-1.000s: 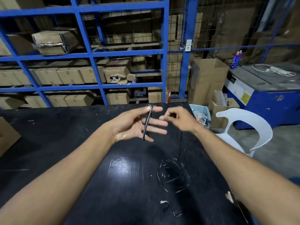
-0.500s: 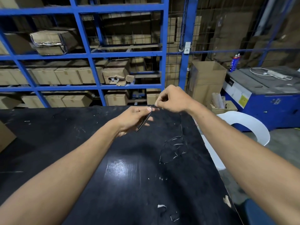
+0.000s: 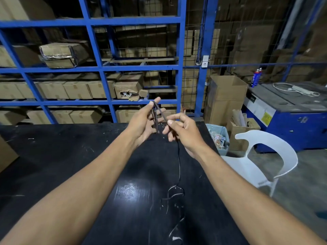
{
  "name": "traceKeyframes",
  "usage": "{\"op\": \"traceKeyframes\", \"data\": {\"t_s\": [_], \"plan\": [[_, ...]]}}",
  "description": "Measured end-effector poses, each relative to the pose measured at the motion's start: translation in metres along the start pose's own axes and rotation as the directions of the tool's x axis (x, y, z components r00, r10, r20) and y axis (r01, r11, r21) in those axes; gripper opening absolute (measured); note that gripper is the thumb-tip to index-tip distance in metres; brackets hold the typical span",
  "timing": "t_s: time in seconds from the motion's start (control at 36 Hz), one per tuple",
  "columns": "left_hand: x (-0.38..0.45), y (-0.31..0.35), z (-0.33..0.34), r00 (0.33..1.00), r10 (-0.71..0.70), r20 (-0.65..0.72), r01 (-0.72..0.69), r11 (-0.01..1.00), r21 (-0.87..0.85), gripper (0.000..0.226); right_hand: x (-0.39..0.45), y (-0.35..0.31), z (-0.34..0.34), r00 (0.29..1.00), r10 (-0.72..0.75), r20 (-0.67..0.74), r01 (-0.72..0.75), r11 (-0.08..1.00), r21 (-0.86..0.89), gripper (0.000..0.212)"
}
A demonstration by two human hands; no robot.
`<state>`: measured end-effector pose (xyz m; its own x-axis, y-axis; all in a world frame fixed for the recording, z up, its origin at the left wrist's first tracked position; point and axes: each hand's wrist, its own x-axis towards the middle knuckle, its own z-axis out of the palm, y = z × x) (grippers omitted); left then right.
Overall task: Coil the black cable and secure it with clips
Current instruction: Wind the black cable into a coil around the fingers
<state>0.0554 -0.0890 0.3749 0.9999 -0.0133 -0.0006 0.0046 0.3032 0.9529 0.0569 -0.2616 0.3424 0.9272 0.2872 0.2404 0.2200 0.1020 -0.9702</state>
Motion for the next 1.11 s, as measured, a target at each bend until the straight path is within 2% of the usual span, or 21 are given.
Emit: {"op": "traceKeyframes", "data": {"t_s": [0.08,0.17,0.33,0.42,0.5,0.56,0.61,0.67,0.72,0.83,0.89,0.97,1.03,1.11], "plan": [[0.004,0.013,-0.006,0.999,0.012,0.045,-0.005,0.986,-0.168,0.036,-0.005,0.014,0.0,0.997,0.028,0.072,-0.031,0.999,0.04,0.015],[0.007,0.028,-0.013,0.988,0.046,0.145,-0.005,0.962,-0.271,0.037,-0.008,0.025,-0.001,0.99,0.063,0.125,-0.073,0.994,0.082,0.019],[-0.001,0.046,-0.012,0.915,0.127,0.384,0.03,0.926,-0.377,0.036,-0.003,0.032,-0.003,0.974,0.119,0.195,-0.135,0.988,0.071,0.027],[-0.009,0.052,-0.01,0.871,0.118,0.477,0.075,0.927,-0.366,0.038,0.003,0.034,-0.004,0.956,0.168,0.241,-0.176,0.984,0.011,0.033],[-0.018,0.055,-0.012,0.808,0.076,0.584,0.144,0.936,-0.322,0.038,0.013,0.038,-0.009,0.954,0.193,0.23,-0.19,0.981,-0.035,0.04],[-0.023,0.054,-0.015,0.751,-0.001,0.661,0.206,0.95,-0.233,0.04,0.019,0.036,-0.017,0.958,0.202,0.204,-0.182,0.977,-0.114,0.04],[-0.026,0.051,-0.02,0.697,-0.127,0.705,0.255,0.964,-0.078,0.044,0.028,0.027,-0.027,0.967,0.176,0.184,-0.124,0.957,-0.26,0.03],[-0.027,0.045,-0.024,0.674,-0.262,0.69,0.274,0.957,0.095,0.049,0.039,0.014,-0.038,0.97,0.125,0.206,-0.027,0.905,-0.425,0.023],[-0.028,0.037,-0.028,0.686,-0.365,0.629,0.275,0.931,0.24,0.049,0.05,-0.004,-0.041,0.965,0.062,0.255,0.09,0.833,-0.546,0.031],[-0.027,0.02,-0.033,0.782,-0.461,0.42,0.277,0.86,0.429,0.039,0.061,-0.041,-0.039,0.971,-0.03,0.235,0.2,0.639,-0.742,0.039],[-0.025,0.012,-0.034,0.843,-0.45,0.296,0.257,0.819,0.513,0.037,0.061,-0.056,-0.034,0.974,-0.058,0.221,0.216,0.552,-0.805,0.035],[-0.021,0.001,-0.032,0.913,-0.374,0.164,0.241,0.818,0.523,0.033,0.055,-0.07,-0.023,0.974,-0.104,0.2,0.225,0.494,-0.84,0.033],[-0.017,-0.004,-0.03,0.952,-0.289,0.098,0.21,0.853,0.478,0.037,0.048,-0.07,-0.016,0.971,-0.151,0.184,0.235,0.501,-0.833,0.029],[-0.01,-0.004,-0.03,0.982,-0.184,0.03,0.16,0.914,0.373,0.037,0.035,-0.063,-0.007,0.968,-0.194,0.158,0.244,0.596,-0.765,0.024]]}}
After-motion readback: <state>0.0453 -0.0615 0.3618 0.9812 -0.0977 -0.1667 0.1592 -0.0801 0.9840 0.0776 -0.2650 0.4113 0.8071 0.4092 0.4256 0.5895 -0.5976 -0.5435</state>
